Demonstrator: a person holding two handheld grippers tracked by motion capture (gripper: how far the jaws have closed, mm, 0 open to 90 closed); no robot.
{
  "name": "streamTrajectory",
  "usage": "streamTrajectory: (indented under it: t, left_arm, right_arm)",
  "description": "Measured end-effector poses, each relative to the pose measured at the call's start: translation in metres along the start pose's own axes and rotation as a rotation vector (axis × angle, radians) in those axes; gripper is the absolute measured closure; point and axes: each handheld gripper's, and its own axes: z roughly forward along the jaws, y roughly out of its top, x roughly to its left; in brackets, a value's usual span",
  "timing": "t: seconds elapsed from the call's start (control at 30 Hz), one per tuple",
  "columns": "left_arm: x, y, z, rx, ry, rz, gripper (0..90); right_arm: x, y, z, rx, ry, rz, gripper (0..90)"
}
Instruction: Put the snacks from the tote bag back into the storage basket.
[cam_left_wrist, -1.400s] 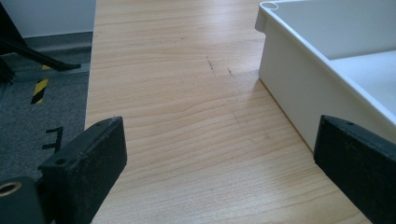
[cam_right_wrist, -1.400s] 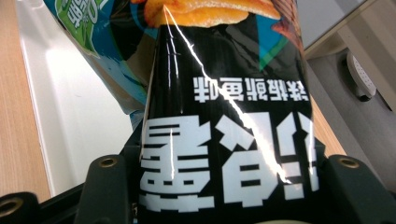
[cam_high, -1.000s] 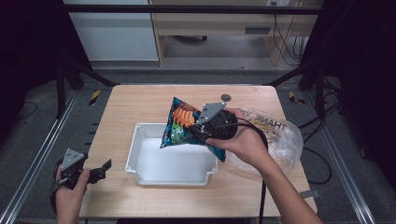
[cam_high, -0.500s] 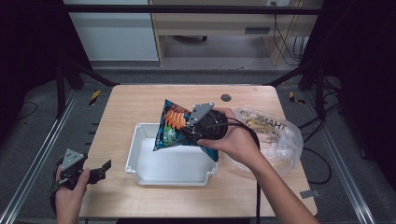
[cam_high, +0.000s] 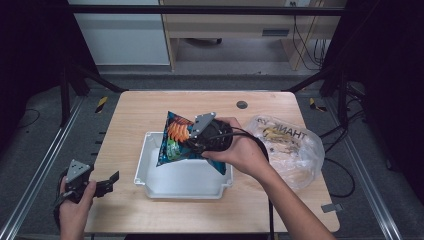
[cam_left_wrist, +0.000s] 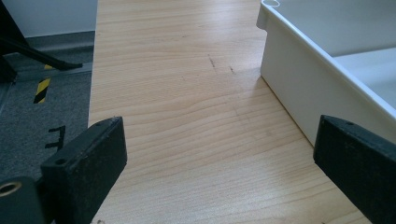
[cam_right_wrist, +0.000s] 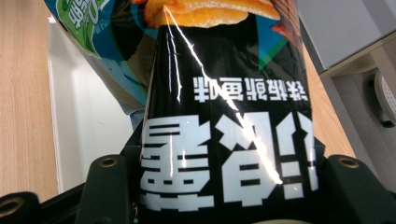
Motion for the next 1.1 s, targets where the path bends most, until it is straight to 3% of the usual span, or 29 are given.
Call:
streamTrajectory:
  t: [0.33, 0.67, 1.1]
  left_arm:
    - [0.002, 0.000, -0.002, -0.003, 0.006, -0.003, 2.4]
    - [0.003, 0.000, -0.002, -0.004, 0.006, -0.016, 2.5]
    - [0.007, -0.001, -0.005, -0.007, 0.015, -0.039, 2.5]
  right_arm:
    - [0.006, 0.005, 0.009, 0.007, 0.012, -0.014, 41.9]
    - [0.016, 0.012, 0.023, 0.039, 0.029, -0.068, 41.9]
    - [0.027, 0.013, 0.042, 0.053, 0.068, -0.074, 41.9]
